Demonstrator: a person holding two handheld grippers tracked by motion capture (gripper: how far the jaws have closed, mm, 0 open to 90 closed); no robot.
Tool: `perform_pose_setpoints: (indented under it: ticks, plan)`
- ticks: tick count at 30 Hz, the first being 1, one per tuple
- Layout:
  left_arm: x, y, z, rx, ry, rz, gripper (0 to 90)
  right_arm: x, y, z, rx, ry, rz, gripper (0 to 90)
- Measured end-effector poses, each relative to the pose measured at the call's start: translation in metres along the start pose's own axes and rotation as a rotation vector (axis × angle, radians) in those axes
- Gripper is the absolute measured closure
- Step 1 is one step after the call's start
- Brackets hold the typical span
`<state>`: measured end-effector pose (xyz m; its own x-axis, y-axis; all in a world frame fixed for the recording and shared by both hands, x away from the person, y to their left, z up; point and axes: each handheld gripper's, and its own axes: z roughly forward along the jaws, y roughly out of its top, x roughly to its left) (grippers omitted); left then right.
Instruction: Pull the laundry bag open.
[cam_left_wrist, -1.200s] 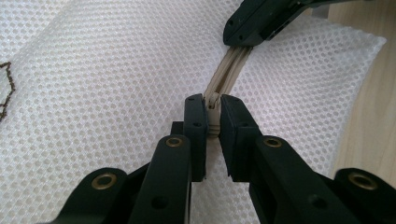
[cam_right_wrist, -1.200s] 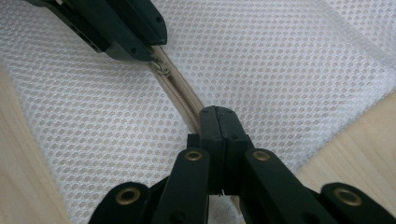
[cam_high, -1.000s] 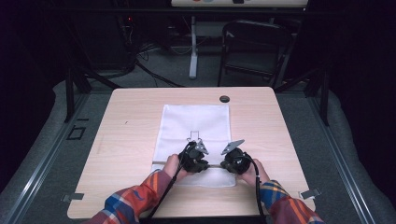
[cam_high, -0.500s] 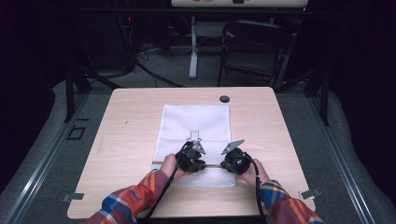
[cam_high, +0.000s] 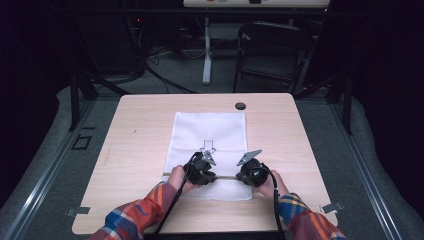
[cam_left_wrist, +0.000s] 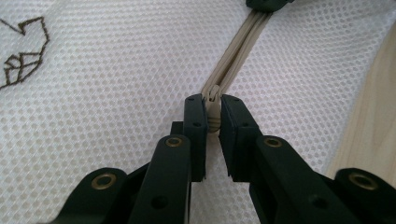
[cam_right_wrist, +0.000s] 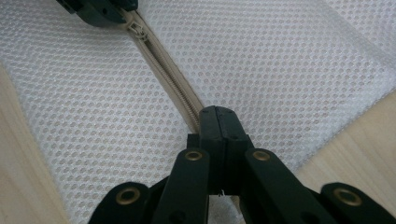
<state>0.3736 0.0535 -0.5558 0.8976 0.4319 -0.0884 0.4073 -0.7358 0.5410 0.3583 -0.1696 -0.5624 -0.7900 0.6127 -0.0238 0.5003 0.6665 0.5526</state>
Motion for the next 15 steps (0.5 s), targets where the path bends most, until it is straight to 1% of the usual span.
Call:
perform_pose_setpoints:
  ticks: [2,3,8,9,11,14,15]
  plan:
    - [0.002,-0.003,-0.002,0.002,-0.001,-0.005,80.8,0.000,0.000,0.000,-0.009,0.007,0.009,90.0]
    - [0.002,-0.004,-0.003,-0.002,0.001,-0.010,80.9,0.000,0.000,0.000,-0.002,0.002,0.006,90.0]
    - [0.004,-0.008,-0.007,0.000,0.008,-0.015,80.8,0.000,0.000,0.000,-0.002,0.002,0.006,90.0]
    - [0.004,-0.008,-0.007,-0.001,0.011,-0.016,80.8,0.000,0.000,0.001,-0.009,0.006,0.012,90.0]
    - [0.005,-0.009,-0.008,0.004,0.013,-0.016,80.8,-0.001,0.000,0.000,0.000,0.003,0.004,90.0]
    - [0.005,-0.011,-0.010,0.000,0.017,-0.019,80.8,0.000,-0.001,0.001,-0.017,0.005,0.017,90.0]
    - [0.006,-0.012,-0.011,0.004,0.019,-0.016,80.8,-0.001,-0.001,0.000,-0.006,0.006,0.009,90.0]
